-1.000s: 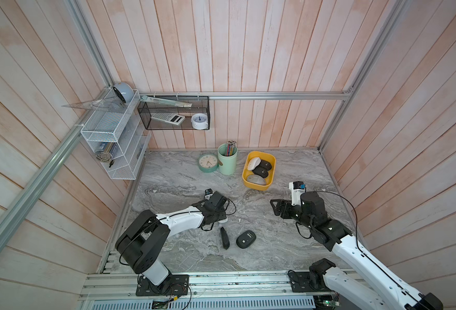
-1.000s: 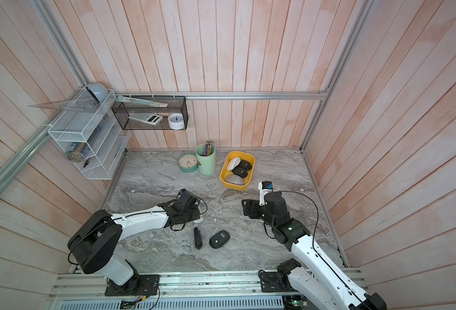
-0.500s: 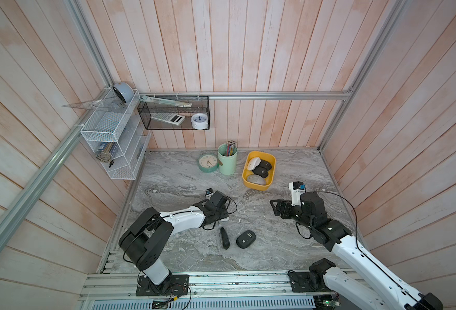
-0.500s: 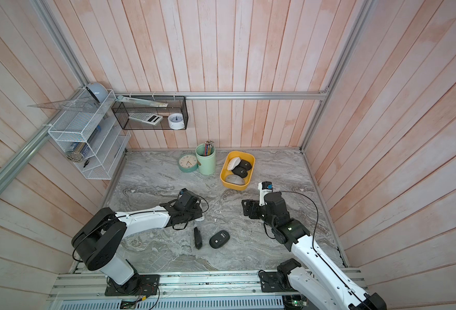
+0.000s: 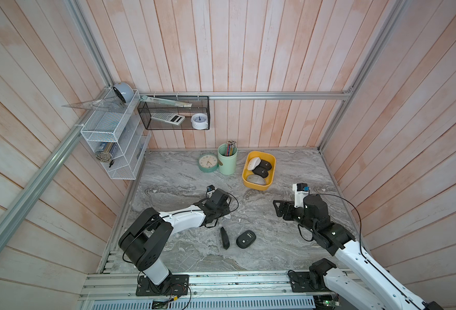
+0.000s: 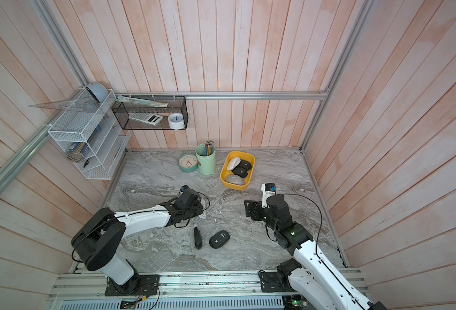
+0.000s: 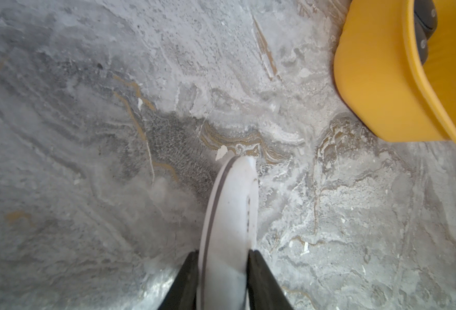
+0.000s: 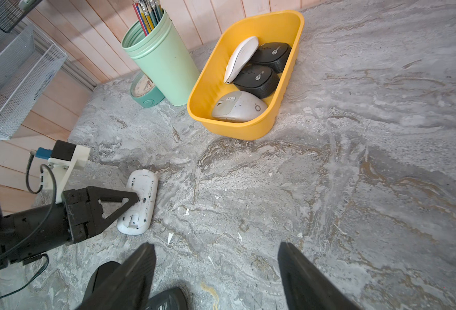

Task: Put the mouse in the storage box
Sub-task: Pick up the mouse from the center of the board.

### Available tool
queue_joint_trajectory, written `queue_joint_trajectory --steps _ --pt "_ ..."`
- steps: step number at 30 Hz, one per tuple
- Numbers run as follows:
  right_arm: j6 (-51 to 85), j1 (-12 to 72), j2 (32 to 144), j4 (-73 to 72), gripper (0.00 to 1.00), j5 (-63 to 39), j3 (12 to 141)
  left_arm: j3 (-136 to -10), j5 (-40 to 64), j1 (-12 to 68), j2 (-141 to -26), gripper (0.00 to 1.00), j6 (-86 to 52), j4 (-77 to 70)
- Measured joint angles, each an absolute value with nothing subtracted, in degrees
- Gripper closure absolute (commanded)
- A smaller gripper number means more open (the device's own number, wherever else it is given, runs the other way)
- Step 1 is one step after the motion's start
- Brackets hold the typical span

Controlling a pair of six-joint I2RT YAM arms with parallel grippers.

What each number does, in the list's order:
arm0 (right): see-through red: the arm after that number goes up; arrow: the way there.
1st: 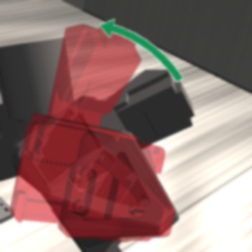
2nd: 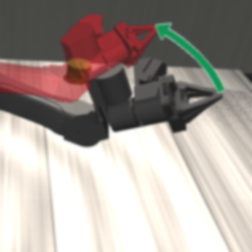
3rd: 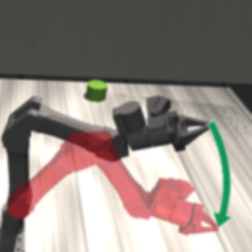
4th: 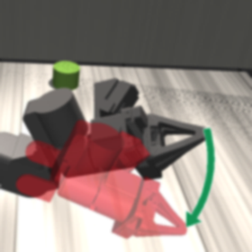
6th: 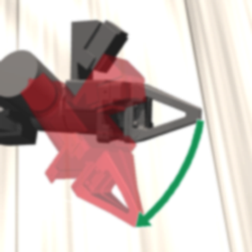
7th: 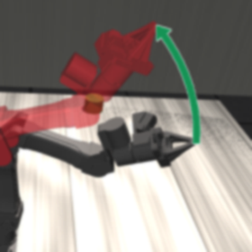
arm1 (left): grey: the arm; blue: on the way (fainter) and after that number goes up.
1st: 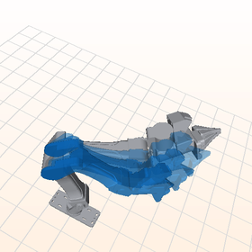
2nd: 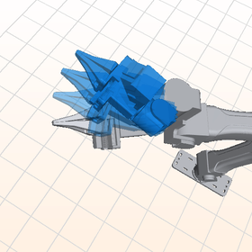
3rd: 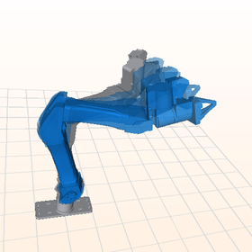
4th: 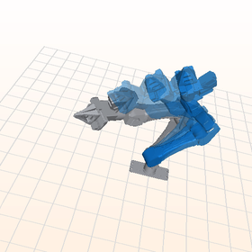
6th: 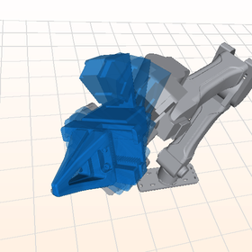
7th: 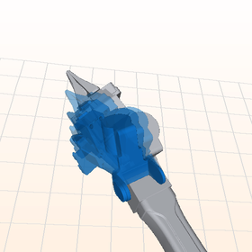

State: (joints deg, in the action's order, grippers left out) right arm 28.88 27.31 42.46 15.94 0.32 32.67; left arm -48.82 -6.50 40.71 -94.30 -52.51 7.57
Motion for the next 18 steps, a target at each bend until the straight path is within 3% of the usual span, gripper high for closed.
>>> queue_joint_trajectory --steps 18 --pt "29.5 27.3 39.5 18.2 0.23 5.1 31.7 -61.8 -18.9 48.3 -97.1 0.88 -43.1 27.3"
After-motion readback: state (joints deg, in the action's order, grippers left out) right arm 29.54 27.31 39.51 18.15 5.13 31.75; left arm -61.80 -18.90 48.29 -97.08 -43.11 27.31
